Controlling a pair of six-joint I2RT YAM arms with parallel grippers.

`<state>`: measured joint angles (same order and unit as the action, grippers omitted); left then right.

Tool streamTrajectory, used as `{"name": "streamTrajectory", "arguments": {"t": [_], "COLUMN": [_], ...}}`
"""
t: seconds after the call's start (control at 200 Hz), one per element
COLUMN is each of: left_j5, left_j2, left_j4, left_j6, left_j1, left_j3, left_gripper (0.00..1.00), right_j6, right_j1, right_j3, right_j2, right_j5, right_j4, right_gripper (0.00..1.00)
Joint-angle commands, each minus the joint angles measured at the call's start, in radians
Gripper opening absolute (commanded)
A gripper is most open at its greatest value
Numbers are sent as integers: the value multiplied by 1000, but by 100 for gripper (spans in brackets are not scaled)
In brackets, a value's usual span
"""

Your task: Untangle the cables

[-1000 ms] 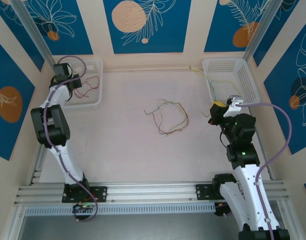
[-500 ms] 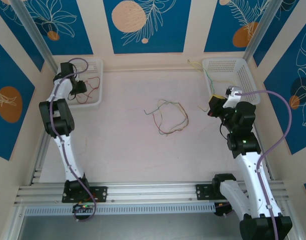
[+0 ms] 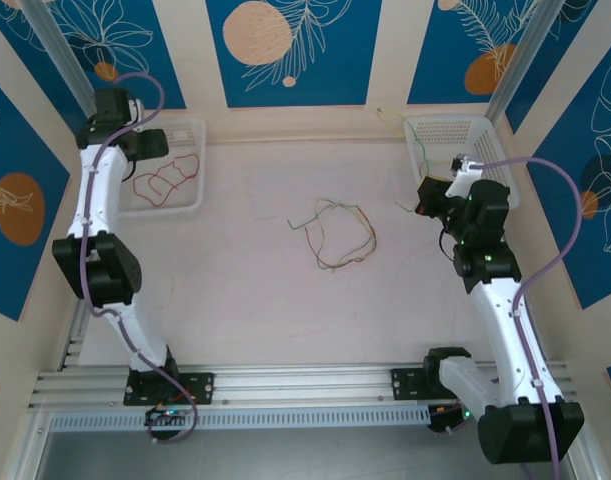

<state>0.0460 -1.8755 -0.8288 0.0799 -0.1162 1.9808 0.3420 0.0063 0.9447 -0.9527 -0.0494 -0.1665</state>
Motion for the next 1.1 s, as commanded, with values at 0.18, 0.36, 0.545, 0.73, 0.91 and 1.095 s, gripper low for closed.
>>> {"name": "streamTrajectory", "arguments": {"t": [0.18, 0.36, 0.545, 0.73, 0.91, 1.095], "left_j5": [2, -8, 17, -143, -269, -336], "left_j2": [554, 823, 737, 603, 520, 458], "left_j4": [370, 685, 789, 815, 834, 861], "left_j6": [18, 14, -100, -80, -108, -123], "left_j1": [369, 646, 755, 768, 818, 864], "left_j3": [-599, -944, -930, -872, -798, -736], "left_gripper": [72, 82, 83, 81, 81, 81], "right_j6": [-52, -115, -132, -141, -164, -165], "right_j1": [-162, -287, -332, -335, -331, -332], "right_j3": [234, 388, 685, 850, 1038, 1199], "right_j2": [-301, -533, -808, -966, -1137, -1283], "right_j5": [-22, 70, 62, 8, 8, 2], "right_j4": [-147, -153, -390, -484, -594, -617], "right_gripper": [0, 0, 0, 0, 0, 0]}}
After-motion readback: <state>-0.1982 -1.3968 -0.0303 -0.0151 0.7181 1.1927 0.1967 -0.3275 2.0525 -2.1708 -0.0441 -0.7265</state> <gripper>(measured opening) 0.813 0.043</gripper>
